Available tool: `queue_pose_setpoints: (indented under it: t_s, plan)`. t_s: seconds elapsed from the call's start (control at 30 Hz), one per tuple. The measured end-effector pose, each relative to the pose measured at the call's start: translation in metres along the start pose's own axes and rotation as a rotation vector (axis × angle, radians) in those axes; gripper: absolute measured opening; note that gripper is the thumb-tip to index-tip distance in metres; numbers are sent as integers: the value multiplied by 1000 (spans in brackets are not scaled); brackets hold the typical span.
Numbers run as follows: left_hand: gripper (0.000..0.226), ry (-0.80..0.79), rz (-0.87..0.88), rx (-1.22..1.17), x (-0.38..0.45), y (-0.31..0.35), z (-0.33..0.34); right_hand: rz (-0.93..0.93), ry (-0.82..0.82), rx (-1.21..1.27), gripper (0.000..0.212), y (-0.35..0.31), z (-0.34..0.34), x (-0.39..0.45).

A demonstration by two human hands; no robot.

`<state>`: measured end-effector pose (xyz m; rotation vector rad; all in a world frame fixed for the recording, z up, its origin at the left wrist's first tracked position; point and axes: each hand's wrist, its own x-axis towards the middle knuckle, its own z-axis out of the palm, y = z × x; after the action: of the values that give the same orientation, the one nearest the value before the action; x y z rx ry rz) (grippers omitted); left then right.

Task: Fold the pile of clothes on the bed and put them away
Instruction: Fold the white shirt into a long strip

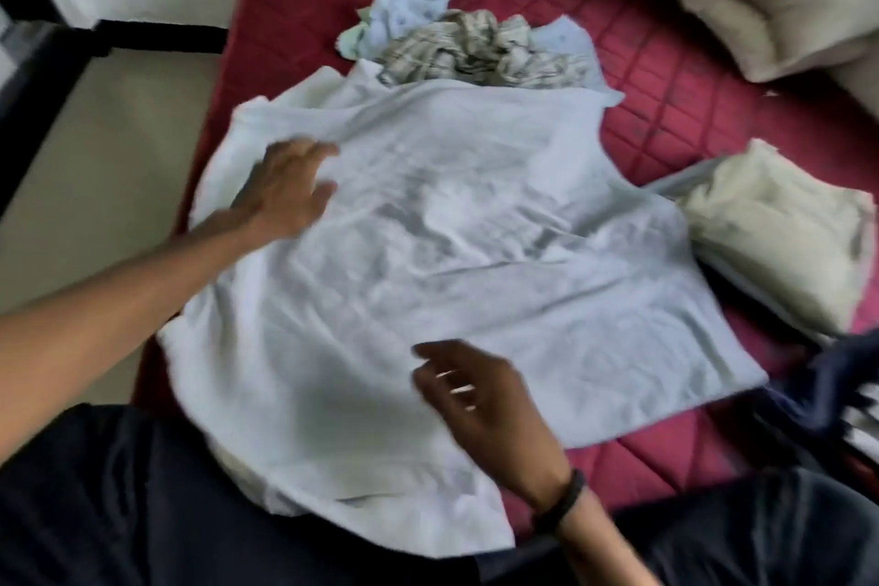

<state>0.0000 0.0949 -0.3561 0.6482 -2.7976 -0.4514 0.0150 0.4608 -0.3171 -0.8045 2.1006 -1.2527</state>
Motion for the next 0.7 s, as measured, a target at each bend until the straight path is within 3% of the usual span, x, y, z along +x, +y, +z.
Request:
queue_pose_setpoints:
  t_s: [0.1, 0.17, 0.2, 0.27, 0.3, 0.37, 0.4, 0.43, 0.57, 0.7]
  plan:
    - [51, -125, 312, -165, -78, 75, 26, 249, 409, 15, 26, 61, -99, -25]
    - [50, -277, 440, -157, -136, 125, 34, 467, 731, 174, 44, 101, -162, -39]
    - [52, -363, 469, -133, -162, 148, 34, 561, 816, 304, 45, 116, -189, -45]
    - [59, -484, 468, -59, -207, 175, 32, 679, 790, 580, 44, 128, -220, -42]
    - [65, -496, 453, -6, -220, 185, 27, 685, 752, 652, 58, 132, -229, -37]
    - [71, -469, 395, 65, -238, 192, 23, 665, 784, 611, 106, 150, -236, -23]
    - [70, -464, 362, 87, -243, 193, 23, 639, 850, 562, 122, 179, -241, -9]
    - [65, -447, 344, 95, -245, 193, 24, 626, 922, 519, 123, 190, -242, -2]
    - [20, -433, 276, 32, -253, 194, 26, 695, 1082, 328, 58, 120, -221, -34]
    - [18, -482, 78, -108, -253, 190, 17, 770, 1093, 262, 45, 118, -226, -44]
